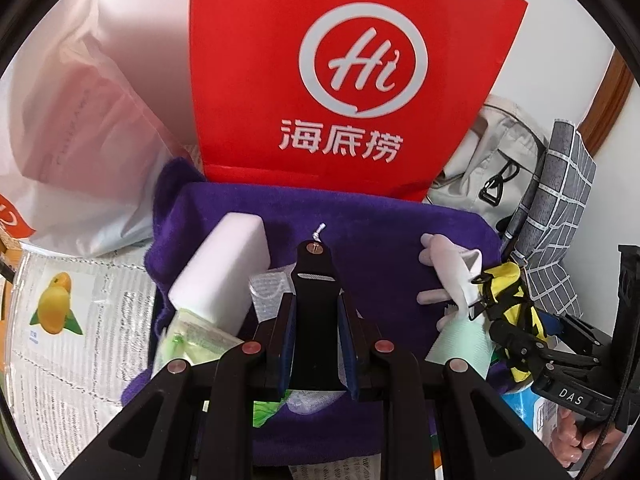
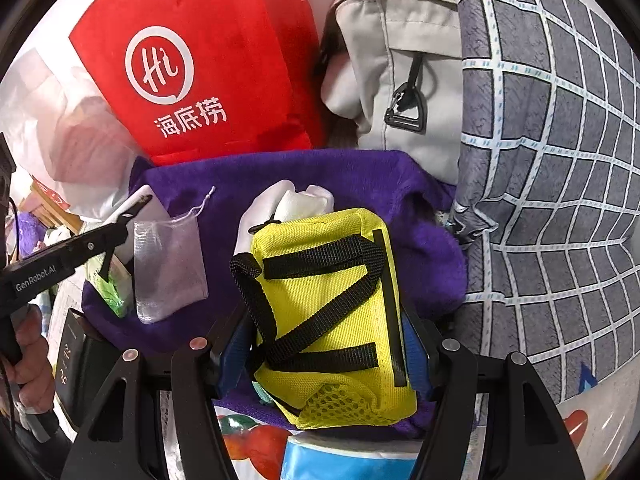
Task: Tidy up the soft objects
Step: 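Lower the yellow bag onto the purple towel with the right tool while the left tool lowers the black strap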
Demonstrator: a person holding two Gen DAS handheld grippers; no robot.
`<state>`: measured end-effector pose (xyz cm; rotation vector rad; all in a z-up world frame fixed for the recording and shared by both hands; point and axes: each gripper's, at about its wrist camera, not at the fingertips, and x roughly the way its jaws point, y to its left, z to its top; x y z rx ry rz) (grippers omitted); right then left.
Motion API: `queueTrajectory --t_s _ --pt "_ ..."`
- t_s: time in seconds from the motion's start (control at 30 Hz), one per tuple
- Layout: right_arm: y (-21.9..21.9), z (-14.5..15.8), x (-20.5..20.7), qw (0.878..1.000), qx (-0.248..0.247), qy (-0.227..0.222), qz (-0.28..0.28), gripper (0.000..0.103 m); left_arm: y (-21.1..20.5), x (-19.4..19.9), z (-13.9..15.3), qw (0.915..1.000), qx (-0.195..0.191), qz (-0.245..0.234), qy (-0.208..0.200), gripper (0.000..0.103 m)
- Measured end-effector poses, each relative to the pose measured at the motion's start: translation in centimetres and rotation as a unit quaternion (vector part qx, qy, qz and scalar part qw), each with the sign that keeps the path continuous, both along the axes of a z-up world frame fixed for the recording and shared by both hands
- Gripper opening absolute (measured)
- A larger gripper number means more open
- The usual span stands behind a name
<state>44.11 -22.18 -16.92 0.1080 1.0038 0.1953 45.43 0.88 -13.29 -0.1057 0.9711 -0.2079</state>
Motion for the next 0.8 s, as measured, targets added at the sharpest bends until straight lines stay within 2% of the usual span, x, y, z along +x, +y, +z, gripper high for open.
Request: queueTrajectory --t_s 0.43,0.8 --pt "1.3 -2.1 1.2 1.000 0.002 0.008 -0.017 0.067 -0.6 0.4 -1.7 0.9995 0.014 -0.004 0.030 0.020" --pt "0.6 -1.5 1.0 1.000 0.006 0.014 -0.024 0.073 -0.6 0.7 -2.6 0.9993 0.000 -0.016 0.033 0.021"
